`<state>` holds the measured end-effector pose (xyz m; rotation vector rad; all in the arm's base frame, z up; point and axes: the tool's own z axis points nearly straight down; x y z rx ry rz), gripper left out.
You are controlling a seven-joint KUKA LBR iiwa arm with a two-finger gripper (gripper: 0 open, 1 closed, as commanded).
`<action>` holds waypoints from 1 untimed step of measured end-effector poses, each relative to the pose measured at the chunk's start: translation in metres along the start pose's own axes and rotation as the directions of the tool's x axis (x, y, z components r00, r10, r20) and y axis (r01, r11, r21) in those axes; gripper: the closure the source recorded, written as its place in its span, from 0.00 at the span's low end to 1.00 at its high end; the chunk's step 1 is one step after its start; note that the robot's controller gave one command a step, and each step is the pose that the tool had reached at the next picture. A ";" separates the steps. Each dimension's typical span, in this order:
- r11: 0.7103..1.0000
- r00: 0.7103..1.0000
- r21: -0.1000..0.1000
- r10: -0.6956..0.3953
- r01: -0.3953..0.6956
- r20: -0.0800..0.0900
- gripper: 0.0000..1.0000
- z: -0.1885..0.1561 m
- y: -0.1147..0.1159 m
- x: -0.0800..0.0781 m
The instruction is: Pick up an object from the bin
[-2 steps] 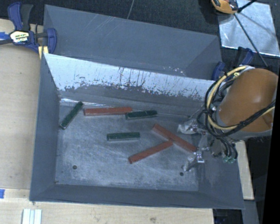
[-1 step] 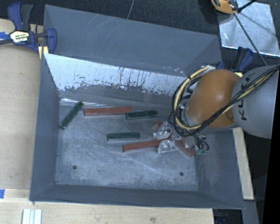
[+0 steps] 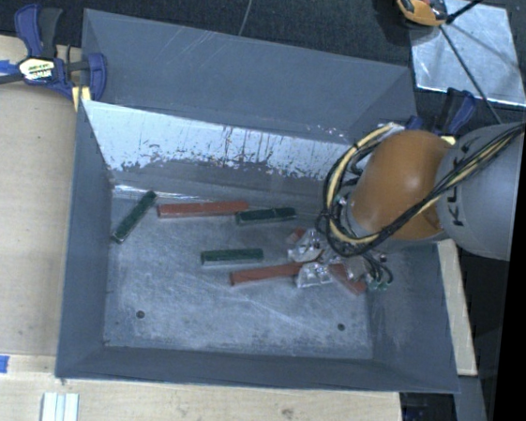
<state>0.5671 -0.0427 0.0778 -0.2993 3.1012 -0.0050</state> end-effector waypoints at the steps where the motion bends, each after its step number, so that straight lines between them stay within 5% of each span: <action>1: 1.000 1.000 -0.004 0.007 -0.007 -0.023 1.00 -0.192 -0.014 0.000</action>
Offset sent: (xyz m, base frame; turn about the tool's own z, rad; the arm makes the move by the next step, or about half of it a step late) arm 0.0000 0.0000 0.0000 0.0000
